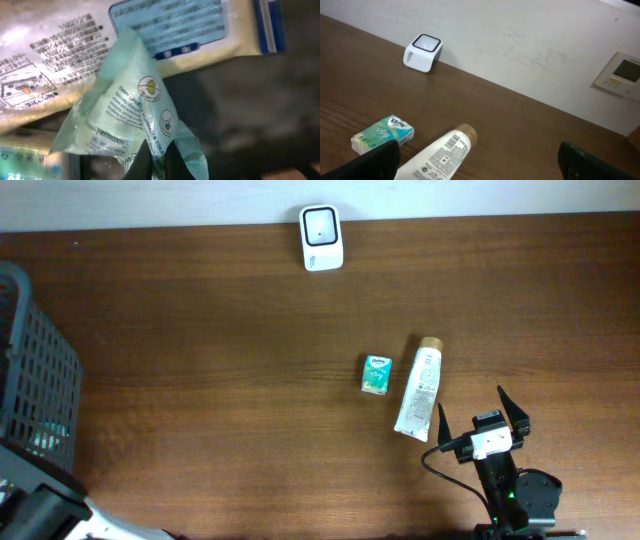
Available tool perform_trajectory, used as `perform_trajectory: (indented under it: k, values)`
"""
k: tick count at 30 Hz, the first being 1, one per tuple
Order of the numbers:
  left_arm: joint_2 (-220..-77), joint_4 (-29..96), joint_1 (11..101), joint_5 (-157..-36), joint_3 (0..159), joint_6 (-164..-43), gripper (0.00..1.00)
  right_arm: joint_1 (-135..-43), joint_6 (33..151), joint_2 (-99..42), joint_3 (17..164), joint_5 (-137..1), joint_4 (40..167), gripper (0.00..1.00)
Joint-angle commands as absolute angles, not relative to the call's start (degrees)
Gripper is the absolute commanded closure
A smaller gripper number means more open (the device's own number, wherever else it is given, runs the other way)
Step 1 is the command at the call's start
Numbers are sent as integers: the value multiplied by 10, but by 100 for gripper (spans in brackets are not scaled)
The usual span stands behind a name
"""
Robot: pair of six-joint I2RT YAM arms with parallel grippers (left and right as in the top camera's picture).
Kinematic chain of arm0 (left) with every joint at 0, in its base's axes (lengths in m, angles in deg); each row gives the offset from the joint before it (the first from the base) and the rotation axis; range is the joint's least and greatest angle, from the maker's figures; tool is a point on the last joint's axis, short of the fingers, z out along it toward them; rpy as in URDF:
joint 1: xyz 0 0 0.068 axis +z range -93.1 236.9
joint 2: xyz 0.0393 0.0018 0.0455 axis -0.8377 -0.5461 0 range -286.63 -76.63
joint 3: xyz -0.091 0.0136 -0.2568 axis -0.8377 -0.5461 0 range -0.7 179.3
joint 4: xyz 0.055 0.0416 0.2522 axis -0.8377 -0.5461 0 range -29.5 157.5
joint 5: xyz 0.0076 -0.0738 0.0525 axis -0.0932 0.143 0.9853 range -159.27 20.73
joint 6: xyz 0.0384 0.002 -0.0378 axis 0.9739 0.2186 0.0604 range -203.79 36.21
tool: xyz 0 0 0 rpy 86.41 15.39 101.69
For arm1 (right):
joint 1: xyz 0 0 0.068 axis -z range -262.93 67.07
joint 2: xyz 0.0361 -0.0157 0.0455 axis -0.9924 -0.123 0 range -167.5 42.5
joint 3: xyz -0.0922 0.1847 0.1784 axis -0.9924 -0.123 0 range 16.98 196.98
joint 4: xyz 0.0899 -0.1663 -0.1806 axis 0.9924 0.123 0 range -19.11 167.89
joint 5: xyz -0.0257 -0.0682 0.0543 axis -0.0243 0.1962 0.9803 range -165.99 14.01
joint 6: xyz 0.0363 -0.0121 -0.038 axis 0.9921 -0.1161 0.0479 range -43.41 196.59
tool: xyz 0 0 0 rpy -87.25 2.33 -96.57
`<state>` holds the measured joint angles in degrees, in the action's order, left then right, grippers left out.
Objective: Scan the item barcode
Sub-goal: 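Grasp the light-green wrapped packet in the basket and set it on the table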
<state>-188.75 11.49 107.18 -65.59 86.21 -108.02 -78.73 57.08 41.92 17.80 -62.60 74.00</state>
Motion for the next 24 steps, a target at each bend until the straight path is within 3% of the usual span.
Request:
perform_trajectory:
  k: [1, 5, 9, 12, 17, 24]
  values:
    - [-1868, 45, 1069, -742, 1017, -1066, 100, -784, 574, 423, 173, -627, 739, 1]
    - [-1803, -38, 1063, -802, 1238, -1057, 100, -784, 573, 423, 173, -627, 739, 1]
    - [-1727, -42, 1024, -907, 1298, -1050, 100, -784, 573, 423, 173, -627, 739, 1]
    - [-1691, -76, 918, -924, 1298, -1006, 99, -784, 573, 423, 173, -627, 739, 1]
    - [-1720, -175, 645, -862, 1247, -926, 99, -784, 574, 423, 173, -627, 739, 1]
    - [-1823, -73, 400, -815, 1032, -903, 99, -784, 574, 423, 173, -627, 739, 1]
